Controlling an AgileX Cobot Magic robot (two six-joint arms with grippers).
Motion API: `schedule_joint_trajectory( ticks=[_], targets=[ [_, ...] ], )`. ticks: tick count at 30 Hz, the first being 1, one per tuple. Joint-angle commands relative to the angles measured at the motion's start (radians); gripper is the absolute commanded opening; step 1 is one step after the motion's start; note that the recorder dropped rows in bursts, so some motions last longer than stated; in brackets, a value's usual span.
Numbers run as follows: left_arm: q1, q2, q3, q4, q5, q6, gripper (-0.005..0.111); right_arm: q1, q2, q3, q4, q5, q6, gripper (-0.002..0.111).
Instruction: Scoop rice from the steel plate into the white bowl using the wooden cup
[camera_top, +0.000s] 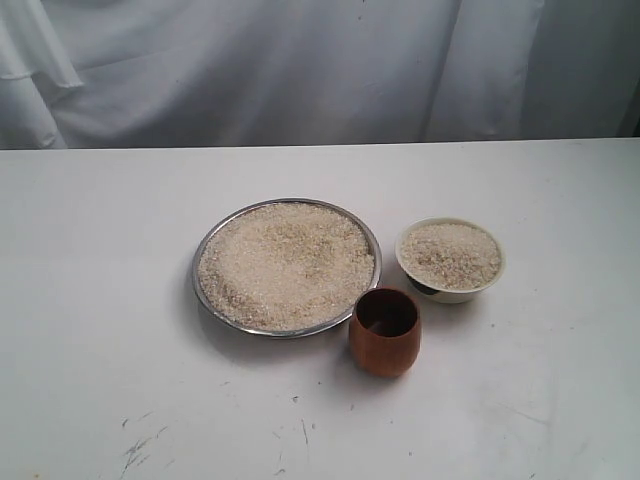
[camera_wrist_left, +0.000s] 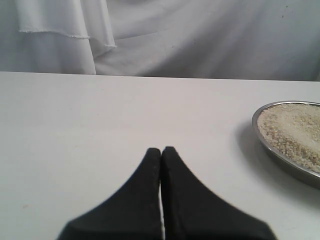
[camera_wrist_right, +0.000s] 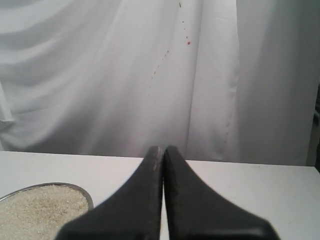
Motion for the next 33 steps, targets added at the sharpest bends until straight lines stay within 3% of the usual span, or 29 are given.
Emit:
schedule_joint_trajectory(
  ticks=[1, 10, 22, 28, 33],
  targets=[
    [-0.002, -0.005, 0.005, -0.001, -0.006, -0.003, 0.000, -0.007, -0.008, 0.011, 0.027, 0.029, -0.010, 0.000],
    [-0.002, -0.005, 0.005, -0.001, -0.006, -0.003, 0.000, -0.204, -0.128, 0.116, 0.071, 0.055, 0.010, 0.000],
    [-0.002, -0.005, 0.005, -0.001, -0.006, -0.003, 0.000, -0.204, -0.245, 0.287, 0.103, 0.080, 0.008, 0.000],
    [-0.002, -0.005, 0.005, -0.001, -0.006, -0.003, 0.000, -0.204, -0.245, 0.287, 0.101, 0.231, -0.034, 0.000],
    [-0.002, -0.005, 0.005, -0.001, -0.006, -0.003, 0.000, -0.204, -0.245, 0.287, 0.101, 0.235, -0.045, 0.000]
  ],
)
